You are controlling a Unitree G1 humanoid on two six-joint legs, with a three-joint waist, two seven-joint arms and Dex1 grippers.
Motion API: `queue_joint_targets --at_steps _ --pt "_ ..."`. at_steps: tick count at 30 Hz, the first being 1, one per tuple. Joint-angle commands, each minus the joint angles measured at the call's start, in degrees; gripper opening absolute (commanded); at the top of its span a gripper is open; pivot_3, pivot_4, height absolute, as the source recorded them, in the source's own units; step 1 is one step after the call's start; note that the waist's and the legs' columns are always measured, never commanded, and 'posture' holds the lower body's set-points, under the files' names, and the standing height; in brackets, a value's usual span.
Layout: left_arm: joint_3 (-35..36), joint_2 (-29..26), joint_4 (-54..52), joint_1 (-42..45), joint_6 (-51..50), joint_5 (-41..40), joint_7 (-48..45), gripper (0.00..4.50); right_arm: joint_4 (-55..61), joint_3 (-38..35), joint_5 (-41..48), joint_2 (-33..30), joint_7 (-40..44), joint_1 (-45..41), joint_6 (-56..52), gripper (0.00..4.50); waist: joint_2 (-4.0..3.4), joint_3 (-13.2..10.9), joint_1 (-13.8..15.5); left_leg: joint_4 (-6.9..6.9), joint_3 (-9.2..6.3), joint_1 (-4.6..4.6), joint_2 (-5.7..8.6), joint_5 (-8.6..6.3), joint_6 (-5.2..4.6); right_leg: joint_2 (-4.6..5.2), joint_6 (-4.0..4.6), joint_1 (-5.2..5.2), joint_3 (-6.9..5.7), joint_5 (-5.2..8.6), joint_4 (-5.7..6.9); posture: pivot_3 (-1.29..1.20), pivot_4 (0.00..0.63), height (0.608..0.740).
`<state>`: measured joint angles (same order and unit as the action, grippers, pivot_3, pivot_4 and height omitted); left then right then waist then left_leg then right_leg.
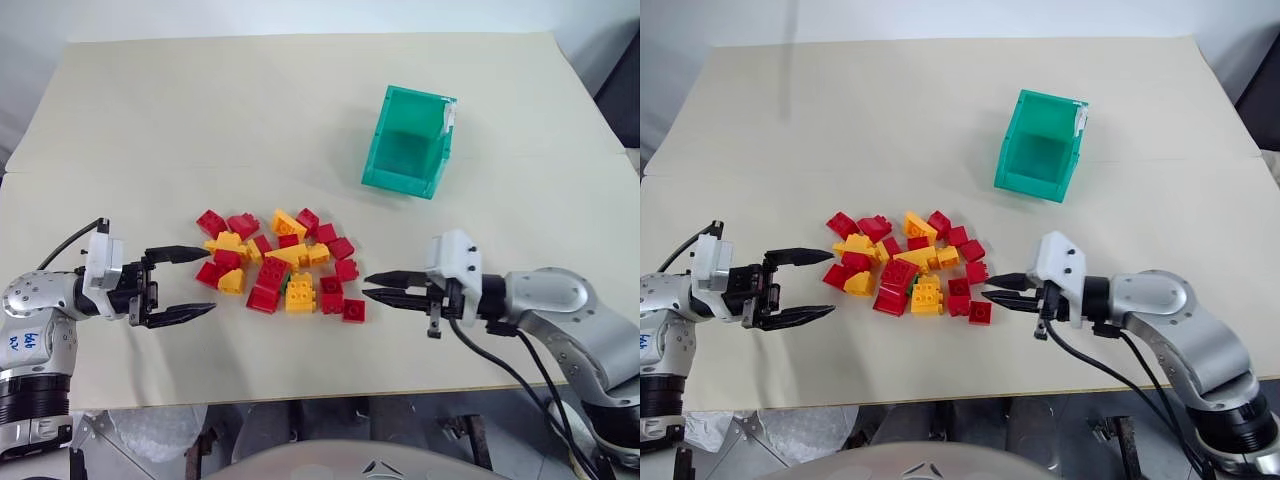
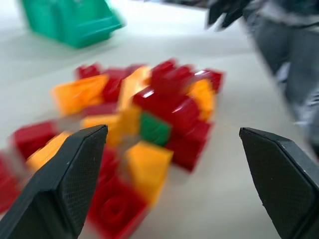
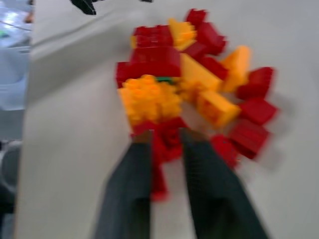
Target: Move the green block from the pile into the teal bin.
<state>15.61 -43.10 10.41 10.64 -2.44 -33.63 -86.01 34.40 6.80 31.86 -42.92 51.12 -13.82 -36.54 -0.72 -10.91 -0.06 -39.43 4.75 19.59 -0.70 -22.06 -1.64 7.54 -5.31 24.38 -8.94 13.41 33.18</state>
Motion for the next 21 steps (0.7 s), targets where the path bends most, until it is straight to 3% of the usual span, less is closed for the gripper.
queue_joint_targets --at_steps 1,9,12,21 --pt "-0.07 -0.12 0.58 0.11 0.68 -2.47 -5.87 4.5 -1.04 5.6 -2.92 2.75 0.04 -2.67 1.41 0.02 0.0 0.0 -0.11 -0.11 0.01 0.1 0.0 0.0 0.0 -0.01 0.0 0.1 0.0 0.0 0.09 0.0 0.15 0.74" --pt "0.41 -0.8 -1.43 -2.91 1.32 -4.29 -4.88 4.5 -12.73 15.72 -8.48 14.02 1.72 -11.65 5.22 0.02 0.09 0.05 -0.39 -0.83 -0.04 0.48 -0.03 -0.04 -0.08 0.0 0.0 0.29 0.03 -0.12 0.46 0.0 0.15 0.74" --pt "0.95 -1.01 -2.21 -4.21 1.89 -4.62 -4.43 4.5 -18.76 18.81 -9.18 22.06 0.84 -15.97 5.6 0.02 0.09 0.04 -0.54 -0.81 -0.04 0.55 -0.08 -0.04 -0.06 -0.03 0.03 0.42 0.01 -0.1 0.49 0.0 0.15 0.74" --pt "2.24 -1.59 -1.71 -4.52 3.13 -4.59 -3.03 4.5 -29.92 21.79 -14.58 32.35 -1.84 -20.58 8.4 0.02 0.13 0.07 -0.96 -0.84 -0.01 0.6 0.01 -0.04 -0.09 0.02 0.03 0.47 0.03 -0.1 0.53 0.0 0.15 0.74"
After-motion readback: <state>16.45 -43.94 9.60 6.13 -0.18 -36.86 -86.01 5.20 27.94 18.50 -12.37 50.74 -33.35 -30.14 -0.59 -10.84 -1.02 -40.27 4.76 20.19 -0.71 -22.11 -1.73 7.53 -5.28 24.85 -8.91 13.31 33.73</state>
